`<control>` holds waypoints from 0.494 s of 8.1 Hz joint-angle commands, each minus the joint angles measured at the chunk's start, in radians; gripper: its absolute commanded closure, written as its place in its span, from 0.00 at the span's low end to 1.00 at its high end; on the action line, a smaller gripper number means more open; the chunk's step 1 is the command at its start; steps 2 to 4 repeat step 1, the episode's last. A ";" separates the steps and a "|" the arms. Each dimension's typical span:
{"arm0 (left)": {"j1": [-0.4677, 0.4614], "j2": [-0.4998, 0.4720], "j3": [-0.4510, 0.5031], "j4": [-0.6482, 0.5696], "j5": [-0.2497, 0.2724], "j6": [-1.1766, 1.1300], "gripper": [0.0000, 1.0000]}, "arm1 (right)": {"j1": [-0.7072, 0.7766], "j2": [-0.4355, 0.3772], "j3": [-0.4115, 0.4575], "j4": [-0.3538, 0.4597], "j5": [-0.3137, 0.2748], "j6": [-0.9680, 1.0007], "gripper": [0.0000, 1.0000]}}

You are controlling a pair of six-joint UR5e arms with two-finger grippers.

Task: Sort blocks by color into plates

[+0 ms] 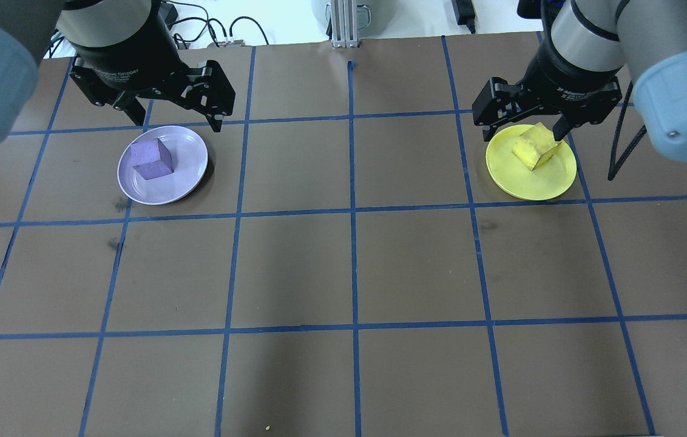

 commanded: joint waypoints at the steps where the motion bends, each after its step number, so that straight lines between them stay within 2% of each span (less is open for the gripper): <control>1: 0.000 0.002 -0.002 0.000 0.000 0.001 0.00 | 0.000 -0.006 0.001 0.004 0.000 0.000 0.00; 4: 0.000 0.002 -0.002 0.000 0.000 0.001 0.00 | 0.000 -0.006 0.001 0.004 0.000 0.000 0.00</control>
